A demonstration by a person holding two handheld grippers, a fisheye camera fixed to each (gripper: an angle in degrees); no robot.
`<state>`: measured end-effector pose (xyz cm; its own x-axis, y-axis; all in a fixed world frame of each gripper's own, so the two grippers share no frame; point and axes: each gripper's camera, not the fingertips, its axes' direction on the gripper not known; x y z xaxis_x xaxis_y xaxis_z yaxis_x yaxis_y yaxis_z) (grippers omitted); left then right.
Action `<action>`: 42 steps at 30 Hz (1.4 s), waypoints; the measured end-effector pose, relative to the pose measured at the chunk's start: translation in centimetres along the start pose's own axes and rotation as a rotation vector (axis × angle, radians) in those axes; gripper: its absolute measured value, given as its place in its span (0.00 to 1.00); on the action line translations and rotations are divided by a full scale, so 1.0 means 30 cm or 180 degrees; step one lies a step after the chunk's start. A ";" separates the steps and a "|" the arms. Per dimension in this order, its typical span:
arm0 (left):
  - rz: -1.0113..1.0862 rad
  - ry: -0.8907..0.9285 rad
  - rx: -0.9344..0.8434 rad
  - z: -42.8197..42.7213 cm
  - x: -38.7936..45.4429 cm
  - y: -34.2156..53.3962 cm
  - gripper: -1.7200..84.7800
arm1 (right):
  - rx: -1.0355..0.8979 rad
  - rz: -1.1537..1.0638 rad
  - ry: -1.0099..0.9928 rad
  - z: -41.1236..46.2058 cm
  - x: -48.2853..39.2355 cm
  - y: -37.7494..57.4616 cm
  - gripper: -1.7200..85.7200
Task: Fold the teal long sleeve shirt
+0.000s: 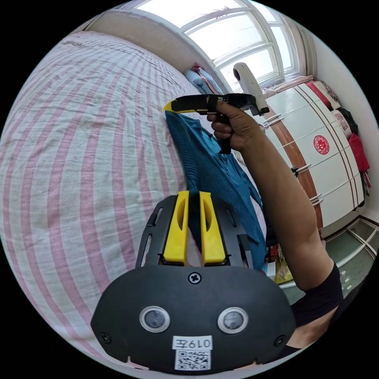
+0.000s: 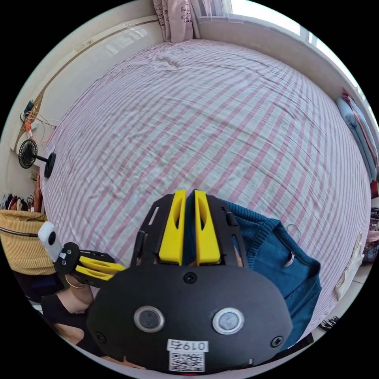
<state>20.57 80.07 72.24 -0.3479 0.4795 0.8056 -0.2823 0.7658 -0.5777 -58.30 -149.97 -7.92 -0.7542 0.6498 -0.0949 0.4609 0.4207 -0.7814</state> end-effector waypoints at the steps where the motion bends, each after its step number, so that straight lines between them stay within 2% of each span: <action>1: 0.0029 0.0013 -0.0007 -0.001 0.004 0.001 0.03 | 0.0045 -0.0011 0.0017 -0.023 -0.003 0.002 0.08; 6: 0.0040 0.0072 0.0099 -0.029 0.001 0.010 0.03 | 0.0159 -0.0054 0.0135 -0.089 -0.022 0.014 0.03; 14: -0.0011 0.0451 0.0546 -0.085 -0.006 0.039 0.03 | -0.0200 -0.0135 0.0257 0.005 -0.045 0.041 0.01; 17: 0.0043 0.0138 0.0331 -0.039 0.026 0.032 0.03 | -0.0168 -0.0174 0.0348 0.024 -0.058 0.061 0.01; 19: 0.0161 0.0074 0.0307 -0.022 0.054 0.031 0.03 | 0.0081 -0.0193 0.0405 -0.018 -0.073 0.090 0.01; 21: 0.0280 0.0032 0.0496 -0.036 0.082 0.041 0.03 | 0.0315 -0.0287 0.0381 -0.069 -0.098 0.126 0.01; 24: 0.0296 -0.0512 0.0638 -0.053 0.116 0.052 0.04 | 0.0460 -0.0602 0.0529 -0.121 -0.162 0.199 0.01; 25: 0.0197 -0.0679 0.0638 -0.052 0.115 0.054 0.04 | 0.0428 -0.0692 0.0693 -0.124 -0.179 0.222 0.02; 27: 0.0136 -0.0601 0.0555 -0.044 0.105 0.051 0.05 | 0.0429 -0.0749 0.0826 -0.137 -0.186 0.245 0.03; 32: 0.0009 0.0006 0.0270 0.006 0.061 0.041 0.10 | 0.0200 -0.0597 0.0323 -0.163 -0.151 0.214 0.08; 37: 0.0039 -0.0203 0.0117 0.039 0.081 0.035 0.06 | 0.0581 -0.0463 0.0662 -0.189 -0.148 0.232 0.07; 42: -0.0022 -0.0161 0.0093 0.052 0.073 0.037 0.04 | 0.0384 -0.0368 0.0583 -0.120 -0.096 0.202 0.05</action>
<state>18.10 81.30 73.17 -0.3903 0.4514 0.8024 -0.3107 0.7559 -0.5763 -51.67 -147.01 -10.17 -0.6961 0.7103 0.1043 0.3089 0.4275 -0.8496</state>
